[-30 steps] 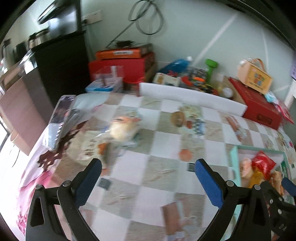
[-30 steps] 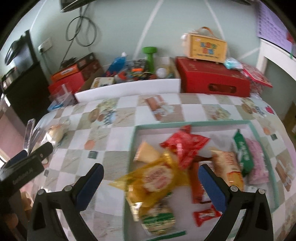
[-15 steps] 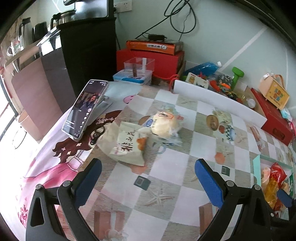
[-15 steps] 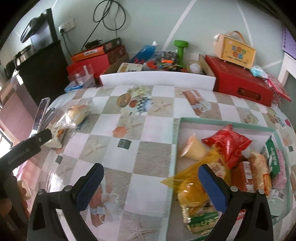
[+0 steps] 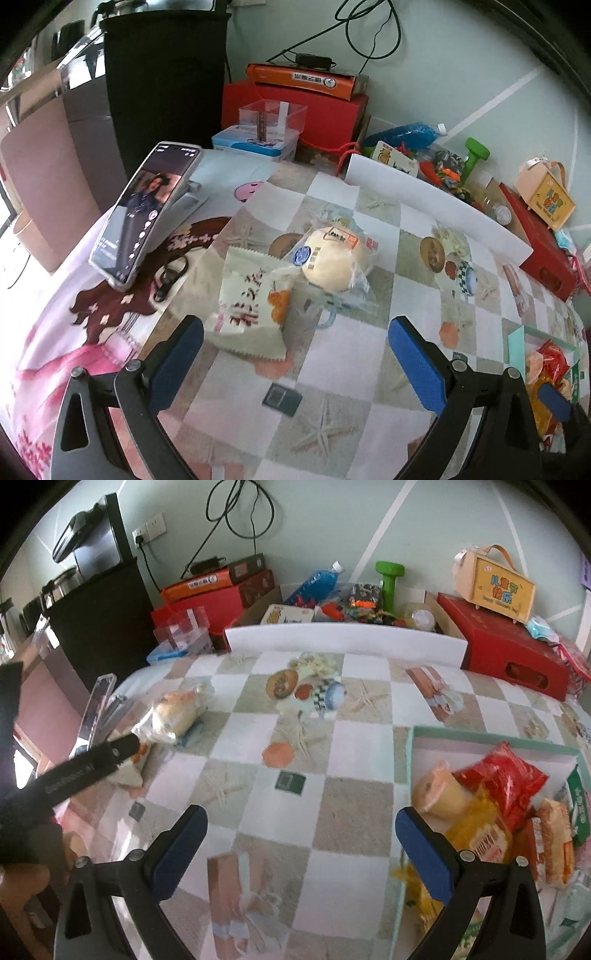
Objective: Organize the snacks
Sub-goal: 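Withdraw both open tools from the tray toward the remaining bun and biscuit pack, then grasp the round bun bag with the right tool while the left tool grasps the white biscuit pack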
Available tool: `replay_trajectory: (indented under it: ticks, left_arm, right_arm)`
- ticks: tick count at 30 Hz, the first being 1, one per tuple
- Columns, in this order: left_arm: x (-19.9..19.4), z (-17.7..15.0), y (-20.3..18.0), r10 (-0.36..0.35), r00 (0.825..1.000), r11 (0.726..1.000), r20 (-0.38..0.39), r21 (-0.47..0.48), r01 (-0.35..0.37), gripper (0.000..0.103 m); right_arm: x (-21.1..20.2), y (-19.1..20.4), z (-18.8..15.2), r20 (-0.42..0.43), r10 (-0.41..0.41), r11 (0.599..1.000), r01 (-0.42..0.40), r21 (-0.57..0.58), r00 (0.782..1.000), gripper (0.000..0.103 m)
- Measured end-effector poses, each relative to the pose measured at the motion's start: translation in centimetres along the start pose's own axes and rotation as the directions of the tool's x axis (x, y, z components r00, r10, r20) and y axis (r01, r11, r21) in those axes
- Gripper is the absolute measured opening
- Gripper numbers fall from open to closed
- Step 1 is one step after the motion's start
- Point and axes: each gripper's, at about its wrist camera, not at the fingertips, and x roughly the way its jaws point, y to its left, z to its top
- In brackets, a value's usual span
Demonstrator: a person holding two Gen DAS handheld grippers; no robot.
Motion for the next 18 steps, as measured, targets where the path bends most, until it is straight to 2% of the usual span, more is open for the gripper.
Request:
replay_trajectory:
  ticks: [7, 11, 16, 18]
  left_arm:
    - [0.8, 0.7, 0.4, -0.025, 1.0, 0.998, 0.008, 0.058, 0.025, 0.099]
    - [1.1, 0.9, 1.3, -0.018, 1.0, 0.992, 0.024, 0.125, 0.015, 0.099]
    - [2.2, 0.5, 3.5, -0.021, 1.0, 0.995, 0.006, 0.101, 0.021, 0.099]
    - [2.6, 0.3, 4.1, -0.035, 0.999, 0.996, -0.004, 0.082, 0.035, 0.096]
  right_arm:
    - [1.3, 1.2, 2.3, 0.056, 0.049, 0.998, -0.051, 0.033, 0.997, 0.103]
    - [2.2, 2.4, 3.5, 0.077, 0.081, 0.996, -0.084, 0.039, 0.994, 0.103]
    - [3.6, 4.2, 5.0, 0.092, 0.1, 0.994, -0.103, 0.032, 0.991, 0.103]
    - [4.2, 5.0, 5.5, 0.092, 0.109, 0.993, -0.112, 0.026, 0.99, 0.103]
